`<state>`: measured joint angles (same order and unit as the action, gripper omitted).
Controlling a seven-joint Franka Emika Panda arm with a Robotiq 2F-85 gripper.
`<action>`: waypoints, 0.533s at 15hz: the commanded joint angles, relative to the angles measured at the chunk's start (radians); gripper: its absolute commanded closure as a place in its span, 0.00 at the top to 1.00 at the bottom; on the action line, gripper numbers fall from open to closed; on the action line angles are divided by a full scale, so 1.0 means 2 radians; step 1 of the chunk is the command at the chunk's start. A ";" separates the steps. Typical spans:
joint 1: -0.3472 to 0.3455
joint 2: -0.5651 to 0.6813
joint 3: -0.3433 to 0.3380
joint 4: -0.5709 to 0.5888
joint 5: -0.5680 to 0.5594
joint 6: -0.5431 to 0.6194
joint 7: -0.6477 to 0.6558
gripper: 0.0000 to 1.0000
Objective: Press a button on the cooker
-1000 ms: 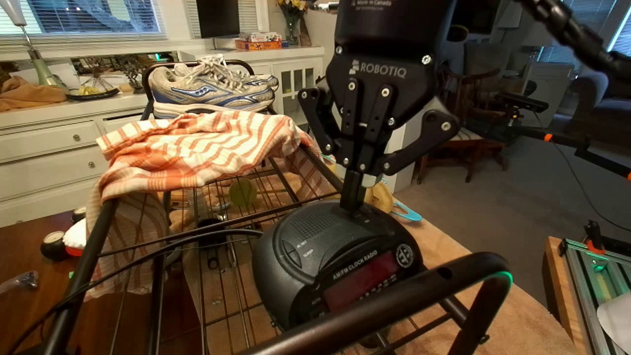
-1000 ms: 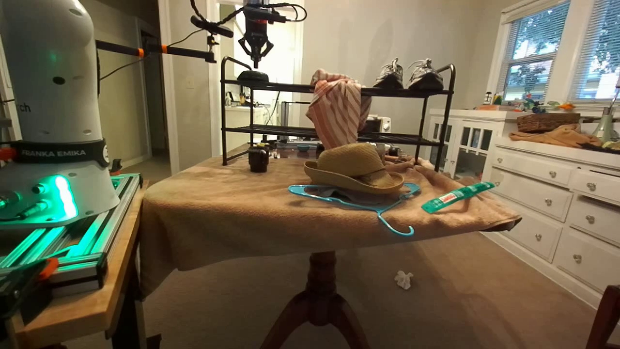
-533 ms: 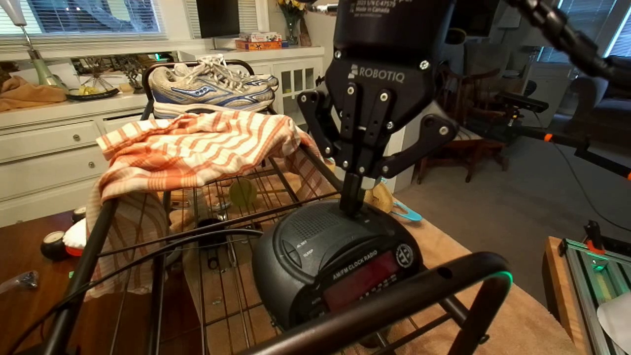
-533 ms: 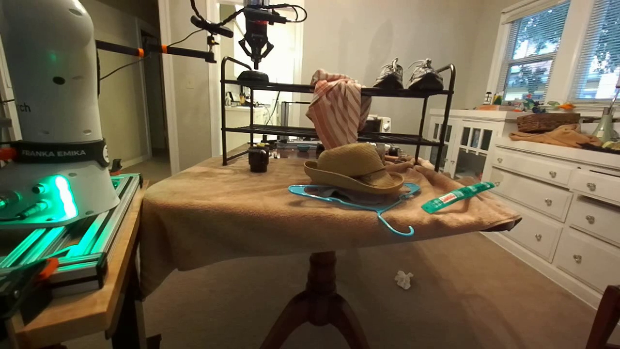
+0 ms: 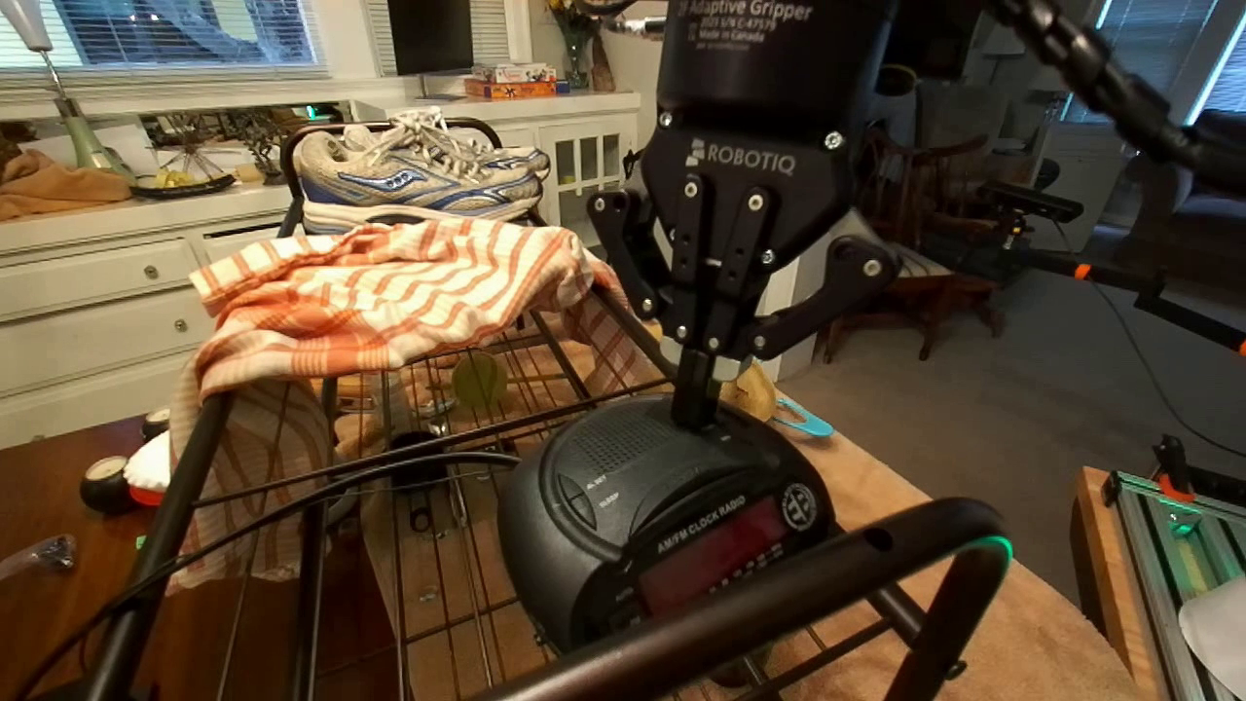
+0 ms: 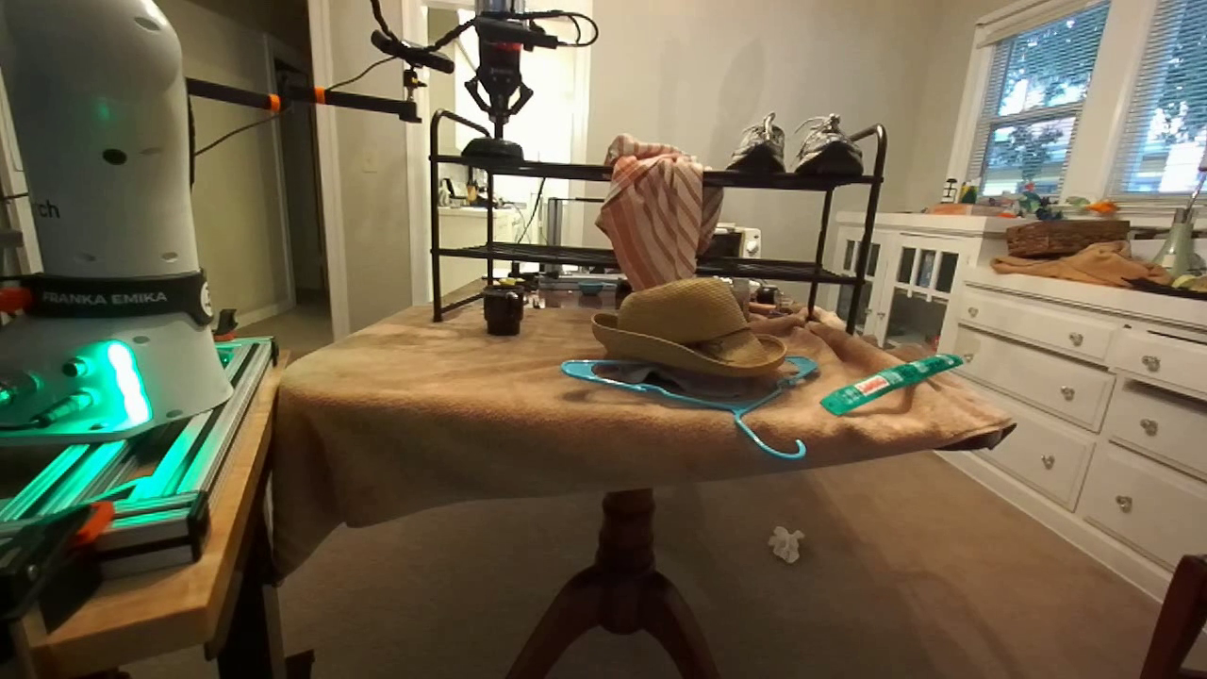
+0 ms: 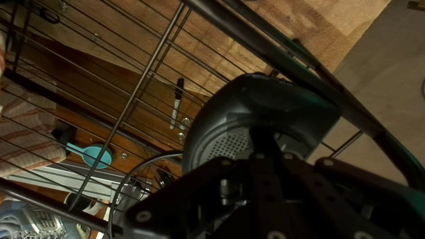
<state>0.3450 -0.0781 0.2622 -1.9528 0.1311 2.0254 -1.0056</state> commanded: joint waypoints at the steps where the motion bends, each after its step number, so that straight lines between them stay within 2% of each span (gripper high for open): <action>1: -0.004 0.003 0.007 -0.008 -0.005 0.005 0.006 0.00; 8: -0.003 0.004 0.006 -0.017 0.008 0.005 0.003 0.00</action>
<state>0.3447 -0.0771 0.2622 -1.9548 0.1368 2.0255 -1.0056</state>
